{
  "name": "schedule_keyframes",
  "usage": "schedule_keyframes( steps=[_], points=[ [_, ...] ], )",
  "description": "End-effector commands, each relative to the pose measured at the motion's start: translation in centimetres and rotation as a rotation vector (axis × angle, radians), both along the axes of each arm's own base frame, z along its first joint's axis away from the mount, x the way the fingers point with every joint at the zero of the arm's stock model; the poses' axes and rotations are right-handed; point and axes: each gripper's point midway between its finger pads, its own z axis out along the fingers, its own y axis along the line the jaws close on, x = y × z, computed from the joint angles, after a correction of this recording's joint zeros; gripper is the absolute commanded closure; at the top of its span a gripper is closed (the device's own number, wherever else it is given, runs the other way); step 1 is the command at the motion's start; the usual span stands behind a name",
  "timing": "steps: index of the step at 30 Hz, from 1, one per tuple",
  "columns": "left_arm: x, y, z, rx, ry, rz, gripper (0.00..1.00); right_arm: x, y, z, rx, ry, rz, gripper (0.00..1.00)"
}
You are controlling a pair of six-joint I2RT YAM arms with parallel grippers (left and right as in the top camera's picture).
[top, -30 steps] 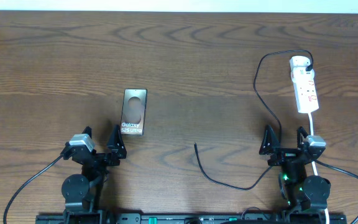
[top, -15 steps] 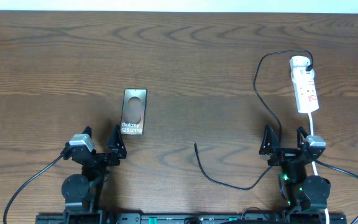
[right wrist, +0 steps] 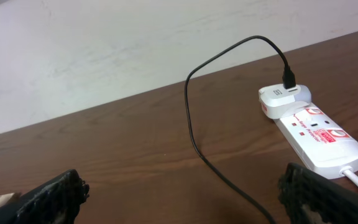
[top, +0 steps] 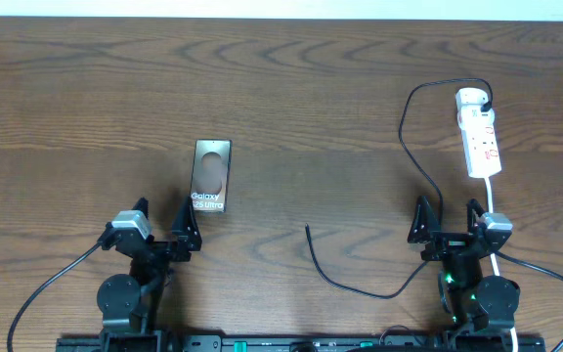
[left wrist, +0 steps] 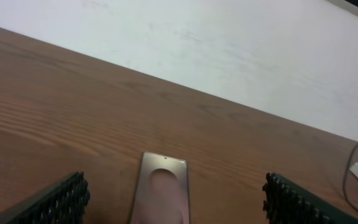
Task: Plug charger to phone and switch on socket
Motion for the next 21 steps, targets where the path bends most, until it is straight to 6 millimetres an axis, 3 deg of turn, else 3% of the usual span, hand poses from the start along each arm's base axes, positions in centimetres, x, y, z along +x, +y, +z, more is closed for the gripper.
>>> schedule_keyframes(
  steps=[1,8,15,18,21],
  points=[
    [-0.6,-0.9,3.5,0.009,-0.070,-0.050,0.12,-0.1,0.3,0.0,0.008,-0.002,0.008,0.01],
    [-0.2,-1.1,10.9,0.108,-0.084,-0.068,0.11,-0.1,0.3,0.0,0.008,-0.002,0.008,0.01],
    [4.3,-2.0,17.3,0.156,0.167,-0.152,0.12,-0.1,0.3,0.0,0.008,-0.002,0.008,0.01],
    [6.8,-2.3,18.7,0.200,0.322,-0.207,0.12,-0.1,0.3,0.0,0.008,-0.002,0.008,0.01],
    [9.3,-2.3,18.3,0.262,0.478,-0.256,0.12,-0.1,0.3,0.0,0.008,-0.002,0.008,0.01]
  ],
)
